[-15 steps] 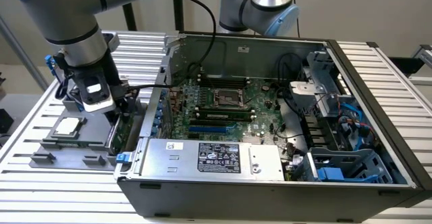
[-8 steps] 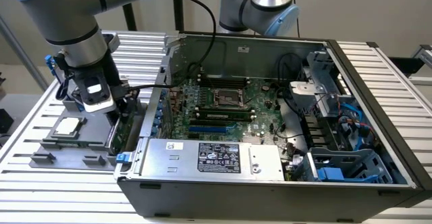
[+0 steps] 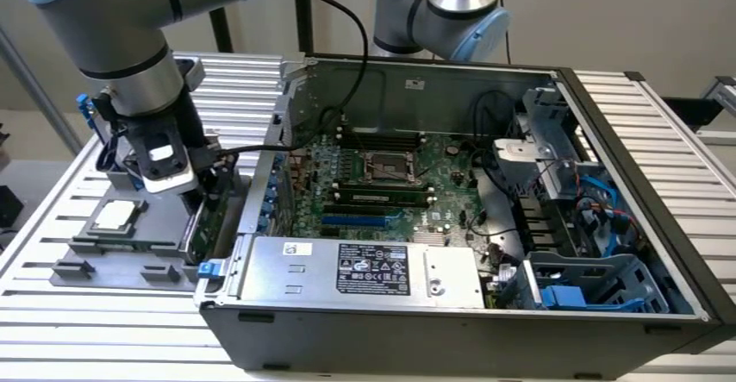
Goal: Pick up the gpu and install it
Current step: 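Pick up the gpu and move the gpu toward the slot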
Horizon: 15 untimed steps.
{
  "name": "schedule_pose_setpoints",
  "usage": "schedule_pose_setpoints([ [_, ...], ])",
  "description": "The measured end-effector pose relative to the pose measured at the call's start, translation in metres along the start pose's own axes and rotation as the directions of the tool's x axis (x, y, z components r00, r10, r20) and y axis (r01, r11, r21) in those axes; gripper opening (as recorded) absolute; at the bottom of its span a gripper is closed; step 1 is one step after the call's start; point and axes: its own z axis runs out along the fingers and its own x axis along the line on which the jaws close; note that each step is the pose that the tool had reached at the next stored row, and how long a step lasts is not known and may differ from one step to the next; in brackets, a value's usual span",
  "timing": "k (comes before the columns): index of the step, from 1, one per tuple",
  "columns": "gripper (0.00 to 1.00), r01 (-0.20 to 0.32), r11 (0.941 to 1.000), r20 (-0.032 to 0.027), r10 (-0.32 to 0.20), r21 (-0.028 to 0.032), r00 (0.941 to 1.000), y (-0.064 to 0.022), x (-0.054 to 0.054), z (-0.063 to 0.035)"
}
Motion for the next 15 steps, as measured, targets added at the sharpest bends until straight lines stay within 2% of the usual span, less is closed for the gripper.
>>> schedule_pose_setpoints([
  [15,1.00,-0.009,0.9999,0.0010,0.009,0.0034,1.0000,0.0017,0.0019,0.0032],
])
